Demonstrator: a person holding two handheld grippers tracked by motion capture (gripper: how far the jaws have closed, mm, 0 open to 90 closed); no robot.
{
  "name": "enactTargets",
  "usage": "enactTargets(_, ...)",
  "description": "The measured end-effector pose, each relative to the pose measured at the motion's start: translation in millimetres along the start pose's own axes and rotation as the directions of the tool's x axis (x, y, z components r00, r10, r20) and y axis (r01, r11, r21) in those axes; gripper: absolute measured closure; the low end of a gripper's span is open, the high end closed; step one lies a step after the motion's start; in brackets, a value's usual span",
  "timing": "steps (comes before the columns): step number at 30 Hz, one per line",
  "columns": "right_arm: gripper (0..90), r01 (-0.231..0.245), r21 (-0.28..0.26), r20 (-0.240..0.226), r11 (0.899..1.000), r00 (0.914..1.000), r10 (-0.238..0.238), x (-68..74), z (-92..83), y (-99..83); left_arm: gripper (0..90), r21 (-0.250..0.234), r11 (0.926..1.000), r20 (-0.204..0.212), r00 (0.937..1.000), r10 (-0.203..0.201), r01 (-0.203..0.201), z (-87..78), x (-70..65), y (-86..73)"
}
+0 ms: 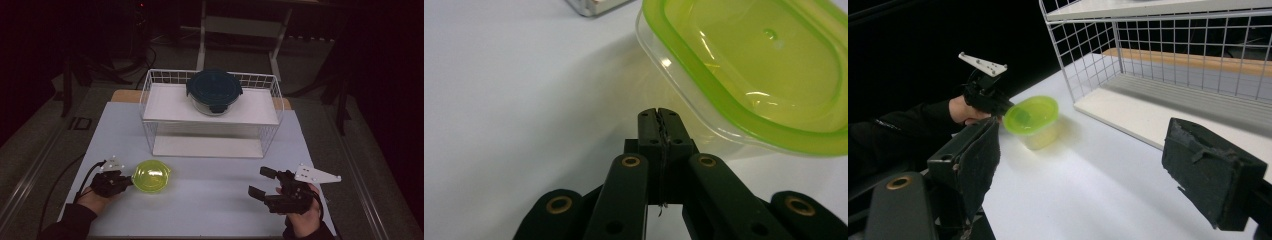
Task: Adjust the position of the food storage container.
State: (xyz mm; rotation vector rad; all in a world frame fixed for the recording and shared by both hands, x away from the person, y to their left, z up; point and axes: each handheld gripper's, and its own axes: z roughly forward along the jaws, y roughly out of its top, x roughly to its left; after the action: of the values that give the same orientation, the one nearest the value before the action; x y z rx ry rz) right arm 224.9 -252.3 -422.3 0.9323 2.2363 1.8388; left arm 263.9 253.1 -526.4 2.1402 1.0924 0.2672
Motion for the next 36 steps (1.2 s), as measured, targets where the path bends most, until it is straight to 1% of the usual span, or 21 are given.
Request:
enactTargets(4, 15.2, -0.004, -0.002, 0.005, 1.0, 1.0, 0.004, -1.1, -1.8, -1.0, 89.0, 0.014, 0.9997, 0.016, 0.9997, 0.02, -0.02, 9.0, -8.4, 4.4)
enactTargets(6, 15.2, -0.01, -0.003, 0.003, 1.0, 0.9999, 0.01, -1.7, -1.9, -1.9, 89.0, 0.014, 0.9998, 0.037, 0.9992, 0.015, -0.016, 13.1, -11.7, 6.4)
enactTargets(7, 15.2, -0.01, 0.001, 0.006, 1.0, 0.9999, 0.01, -1.8, -1.8, -2.3, 89.1, 0.016, 0.9998, 0.038, 0.9992, 0.014, -0.015, 15.1, -13.5, 7.3)
enactTargets(8, 15.2, -0.01, 0.001, 0.005, 1.0, 0.9999, 0.01, -1.7, -1.5, -2.6, 89.0, 0.022, 0.9995, 0.048, 0.9986, 0.023, -0.024, 19.0, -16.3, 9.0)
enactTargets(9, 15.2, -0.01, 0.001, 0.005, 1.0, 0.9999, 0.01, -1.7, -1.5, -2.6, 89.0, 0.022, 0.9995, 0.048, 0.9986, 0.023, -0.024, 19.0, -16.3, 9.0)
enactTargets(10, 15.2, -0.01, 0.001, 0.004, 1.0, 0.9999, 0.01, -1.8, -0.8, -3.1, 89.0, 0.029, 0.9993, 0.056, 0.9982, 0.021, -0.023, 22.9, -18.9, 10.6)
enactTargets(11, 15.2, -0.009, 0.004, 0.003, 1.0, 1.0, 0.009, -1.8, -0.2, -3.4, 89.0, 0.037, 0.9987, 0.056, 0.9979, 0.034, -0.036, 25.8, -20.9, 11.8)
enactTargets(13, 15.2, -0.009, 0.005, 0.0, 1.0, 1.0, 0.009, -1.4, 0.1, -3.7, 89.0, 0.041, 0.9986, 0.06, 0.9977, 0.031, -0.034, 27.7, -21.3, 12.8)
enactTargets(16, 15.2, -0.01, 0.004, 0.001, 1.0, 1.0, 0.01, -1.0, -0.9, -3.3, 89.0, 0.033, 0.9993, 0.048, 0.9987, 0.015, -0.017, 24.1, -19.1, 11.7)
enactTargets(18, 15.2, -0.006, 0.005, 0.006, 1.0, 1.0, 0.006, -1.5, -1.8, -3.6, 89.0, 0.027, 0.9995, 0.038, 0.9992, 0.012, -0.013, 21.9, -16.9, 11.0)
enactTargets(19, 15.2, -0.009, 0.004, 0.005, 1.0, 0.9999, 0.009, -1.9, -2.0, -3.8, 89.0, 0.028, 0.9995, 0.04, 0.9992, 0.009, -0.01, 22.0, -15.8, 11.2)
enactTargets(21, 15.2, -0.013, 0.003, 0.01, 1.0, 0.9999, 0.013, -2.6, -2.1, -4.9, 89.0, 0.032, 0.9994, 0.047, 0.9988, 0.011, -0.012, 24.6, -17.4, 12.2)
enactTargets(22, 15.2, -0.016, 0.006, 0.008, 1.0, 0.9998, 0.016, -2.4, -1.8, -5.6, 89.0, 0.036, 0.9991, 0.051, 0.9985, 0.019, -0.021, 26.0, -19.0, 13.0)
enactTargets(24, 15.2, -0.011, 0.012, 0.014, 1.0, 0.9998, 0.011, -1.6, -1.5, -7.3, 89.0, 0.045, 0.9986, 0.052, 0.9984, 0.024, -0.026, 29.3, -21.2, 14.9)
enactTargets(29, 15.2, -0.015, 0.014, 0.014, 1.0, 0.9998, 0.015, -2.0, -1.6, -10.9, 89.0, 0.041, 0.999, 0.069, 0.9975, 0.016, -0.019, 35.1, -23.8, 21.6)
enactTargets(31, 15.2, -0.017, 0.016, 0.015, 1.0, 0.9997, 0.017, -2.3, -1.4, -11.6, 89.0, 0.045, 0.9984, 0.076, 0.9966, 0.032, -0.035, 38.5, -27.2, 25.2)
enactTargets(33, 15.2, -0.016, 0.016, 0.016, 1.0, 0.9997, 0.016, -2.3, -1.3, -11.8, 89.0, 0.043, 0.9985, 0.08, 0.9963, 0.03, -0.033, 39.6, -28.1, 25.9)
enactTargets(35, 15.2, -0.006, 0.013, 0.02, 1.0, 0.9998, 0.005, -1.8, -1.4, -11.9, 89.0, 0.045, 0.9978, 0.097, 0.9944, 0.044, -0.048, 45.1, -33.4, 31.2)
enactTargets(36, 15.2, -0.003, 0.014, 0.024, 1.0, 0.9997, 0.003, -1.7, -1.4, -12.0, 89.0, 0.044, 0.9976, 0.097, 0.9941, 0.049, -0.053, 46.3, -34.6, 32.5)
